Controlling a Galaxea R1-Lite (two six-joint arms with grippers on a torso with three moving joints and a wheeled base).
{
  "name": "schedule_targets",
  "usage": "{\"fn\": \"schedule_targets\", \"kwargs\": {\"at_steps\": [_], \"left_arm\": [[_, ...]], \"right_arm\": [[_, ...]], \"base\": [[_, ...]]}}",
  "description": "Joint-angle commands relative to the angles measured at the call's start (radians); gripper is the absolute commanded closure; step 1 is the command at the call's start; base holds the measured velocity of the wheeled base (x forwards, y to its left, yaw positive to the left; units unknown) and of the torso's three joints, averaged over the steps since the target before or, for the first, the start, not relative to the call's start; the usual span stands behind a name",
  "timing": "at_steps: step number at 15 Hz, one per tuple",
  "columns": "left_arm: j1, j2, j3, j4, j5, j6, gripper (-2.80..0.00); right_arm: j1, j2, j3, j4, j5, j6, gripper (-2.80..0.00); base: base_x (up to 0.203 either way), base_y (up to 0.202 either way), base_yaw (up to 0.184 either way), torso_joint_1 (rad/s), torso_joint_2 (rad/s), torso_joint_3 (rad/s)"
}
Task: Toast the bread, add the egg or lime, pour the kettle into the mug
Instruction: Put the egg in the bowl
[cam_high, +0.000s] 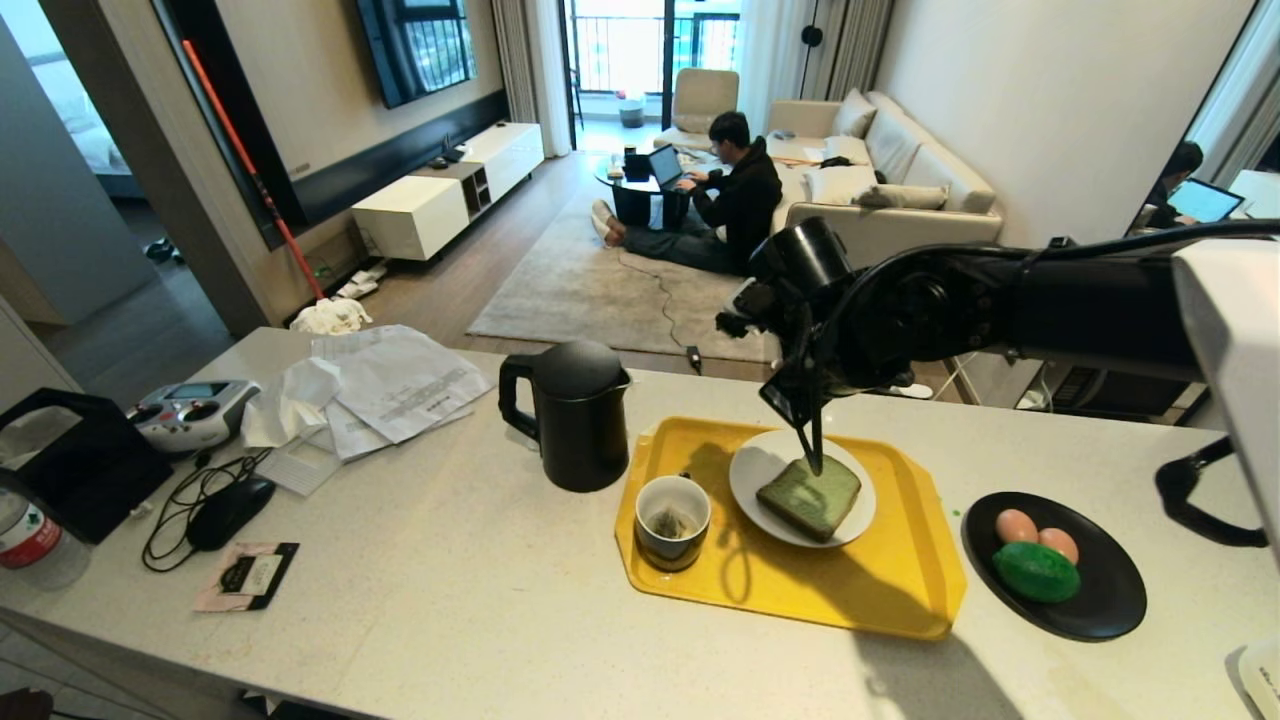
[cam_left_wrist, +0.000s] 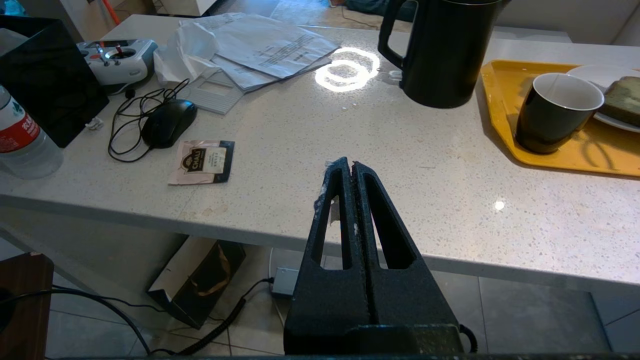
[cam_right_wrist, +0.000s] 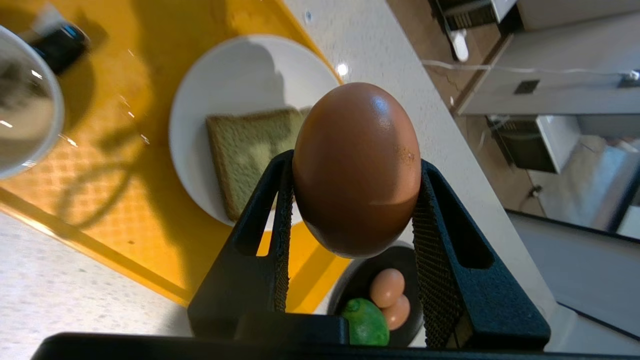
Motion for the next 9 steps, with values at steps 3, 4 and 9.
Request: {"fn": "schedule_targets", "kwargs": {"at_steps": [3,4,9], "left_arm": [[0.0,-0.001,0.0,-0.001,0.0,0.0,0.0],[0.001,-0.001,0.0,-0.001,0.0,0.0,0.0],[0.0,-0.001,0.0,-0.001,0.0,0.0,0.0]], "right_arm": [[-0.043,0.071,-0.024,0.025,-0.049,-0.022,0.0],[-0.054,0.068,-0.025,0.031,-0.058,-0.022,0.0],[-0.114,0.069,-0.025,0.029,-0.062,-0.024,0.0]], "base": [[0.0,0.0,0.0,0.0,0.0,0.0],[0.0,0.0,0.0,0.0,0.0,0.0],[0.0,0.0,0.0,0.0,0.0,0.0]]}}
